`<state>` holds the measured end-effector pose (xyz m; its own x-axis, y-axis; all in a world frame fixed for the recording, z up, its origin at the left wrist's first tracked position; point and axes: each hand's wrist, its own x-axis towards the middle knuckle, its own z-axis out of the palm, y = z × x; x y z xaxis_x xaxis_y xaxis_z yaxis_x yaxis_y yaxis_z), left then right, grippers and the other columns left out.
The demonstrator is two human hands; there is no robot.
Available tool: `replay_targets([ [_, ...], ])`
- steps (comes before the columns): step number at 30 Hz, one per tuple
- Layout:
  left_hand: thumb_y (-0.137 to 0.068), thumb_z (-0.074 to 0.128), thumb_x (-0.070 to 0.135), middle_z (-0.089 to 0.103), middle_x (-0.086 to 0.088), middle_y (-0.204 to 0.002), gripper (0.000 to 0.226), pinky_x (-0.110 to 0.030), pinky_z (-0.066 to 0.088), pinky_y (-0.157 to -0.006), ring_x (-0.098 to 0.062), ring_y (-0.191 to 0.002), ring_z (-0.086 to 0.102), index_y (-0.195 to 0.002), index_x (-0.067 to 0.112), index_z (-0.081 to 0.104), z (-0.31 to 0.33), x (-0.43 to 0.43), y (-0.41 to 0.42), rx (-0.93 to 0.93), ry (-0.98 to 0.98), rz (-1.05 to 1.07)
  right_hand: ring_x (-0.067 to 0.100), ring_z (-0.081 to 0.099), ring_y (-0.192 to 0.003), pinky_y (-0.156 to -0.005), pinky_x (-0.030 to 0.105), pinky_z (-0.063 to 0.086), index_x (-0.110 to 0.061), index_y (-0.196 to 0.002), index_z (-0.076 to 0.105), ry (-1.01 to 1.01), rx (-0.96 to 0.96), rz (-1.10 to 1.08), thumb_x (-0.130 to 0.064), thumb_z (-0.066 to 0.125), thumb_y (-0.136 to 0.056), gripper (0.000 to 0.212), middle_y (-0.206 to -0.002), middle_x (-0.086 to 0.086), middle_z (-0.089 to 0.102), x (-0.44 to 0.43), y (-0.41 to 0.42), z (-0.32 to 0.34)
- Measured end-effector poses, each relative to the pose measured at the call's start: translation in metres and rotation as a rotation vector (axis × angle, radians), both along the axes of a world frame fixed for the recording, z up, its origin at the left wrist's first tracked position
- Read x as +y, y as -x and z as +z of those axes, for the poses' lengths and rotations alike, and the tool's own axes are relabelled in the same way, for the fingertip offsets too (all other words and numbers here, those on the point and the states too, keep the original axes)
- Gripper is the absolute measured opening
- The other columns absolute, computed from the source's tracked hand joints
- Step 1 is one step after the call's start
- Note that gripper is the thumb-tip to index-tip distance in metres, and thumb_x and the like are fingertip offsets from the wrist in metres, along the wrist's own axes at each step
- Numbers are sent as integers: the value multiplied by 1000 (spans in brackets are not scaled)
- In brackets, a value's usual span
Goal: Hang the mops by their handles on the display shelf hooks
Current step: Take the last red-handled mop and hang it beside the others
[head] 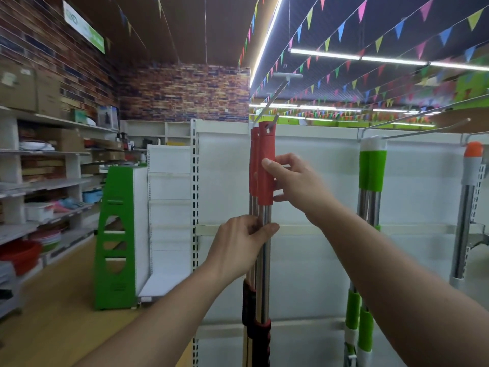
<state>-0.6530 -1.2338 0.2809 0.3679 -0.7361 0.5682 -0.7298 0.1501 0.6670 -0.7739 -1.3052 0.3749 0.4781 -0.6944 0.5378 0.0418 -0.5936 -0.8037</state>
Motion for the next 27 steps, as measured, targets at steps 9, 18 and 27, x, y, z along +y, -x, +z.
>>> replay_targets([
  [9,-98,60,51,48,0,-55,55,-33,34,-57,-21,-58,49,-72,2,61,6,-24,-15,-61,-49,50,22,73,-96,-75,36,60,-16,-117,58,50,10,-125,-45,56,-103,32,-99,-1,70,-20,-26,-3],
  [18,-99,54,56,54,3,-57,49,-34,45,-62,-21,-63,59,-69,17,56,3,-31,-20,-146,-60,75,26,75,-95,-88,56,60,-26,-95,56,69,-57,-187,-55,64,-93,30,-100,5,73,-29,-32,-12],
  [27,-95,41,74,62,6,-66,55,-36,52,-65,-24,-73,65,-71,26,50,-8,-20,-16,-247,-103,212,19,75,-88,-82,47,63,-20,-103,61,27,34,-183,-44,71,-94,28,-97,2,75,-23,-21,-40],
])
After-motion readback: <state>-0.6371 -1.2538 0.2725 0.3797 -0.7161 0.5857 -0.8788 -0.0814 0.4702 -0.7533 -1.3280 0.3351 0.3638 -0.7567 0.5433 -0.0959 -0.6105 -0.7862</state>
